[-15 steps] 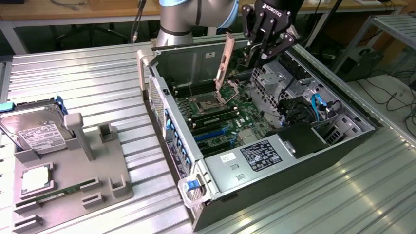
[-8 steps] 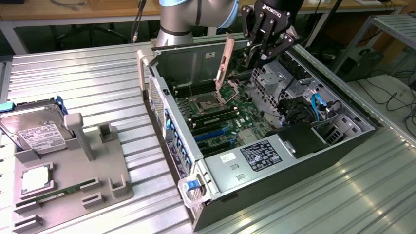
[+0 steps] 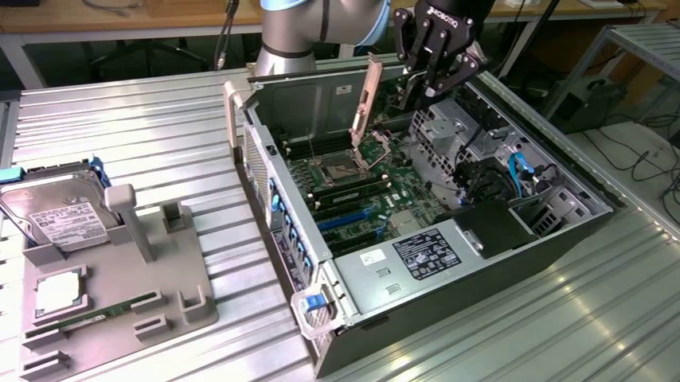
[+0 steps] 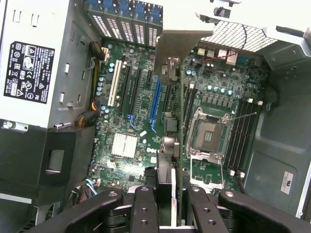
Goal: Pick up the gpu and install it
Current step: 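Insert the gpu into the slot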
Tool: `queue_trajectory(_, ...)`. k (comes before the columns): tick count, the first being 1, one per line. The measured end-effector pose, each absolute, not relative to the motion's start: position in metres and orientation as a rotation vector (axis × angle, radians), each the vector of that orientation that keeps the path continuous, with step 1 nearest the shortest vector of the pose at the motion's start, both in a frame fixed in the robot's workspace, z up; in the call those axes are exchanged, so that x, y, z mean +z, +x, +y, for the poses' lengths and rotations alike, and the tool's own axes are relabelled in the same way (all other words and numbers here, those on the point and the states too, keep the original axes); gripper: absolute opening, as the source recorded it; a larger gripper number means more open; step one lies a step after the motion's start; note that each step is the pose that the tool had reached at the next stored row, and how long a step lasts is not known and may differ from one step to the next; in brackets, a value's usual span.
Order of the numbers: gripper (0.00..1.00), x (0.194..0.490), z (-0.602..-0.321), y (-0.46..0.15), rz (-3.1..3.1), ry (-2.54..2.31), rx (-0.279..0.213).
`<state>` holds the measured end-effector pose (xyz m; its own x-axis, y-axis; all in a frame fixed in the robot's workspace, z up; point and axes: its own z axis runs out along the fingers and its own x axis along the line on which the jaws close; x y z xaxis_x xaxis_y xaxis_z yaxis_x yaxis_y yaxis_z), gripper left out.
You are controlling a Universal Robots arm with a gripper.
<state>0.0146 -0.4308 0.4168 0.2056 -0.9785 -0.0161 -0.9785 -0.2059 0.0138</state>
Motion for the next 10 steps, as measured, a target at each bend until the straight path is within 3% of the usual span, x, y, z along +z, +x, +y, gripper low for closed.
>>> queue_trajectory(10,0.28,0.4137,-0.4193,0.0147,-1.976,2.440,-0.033)
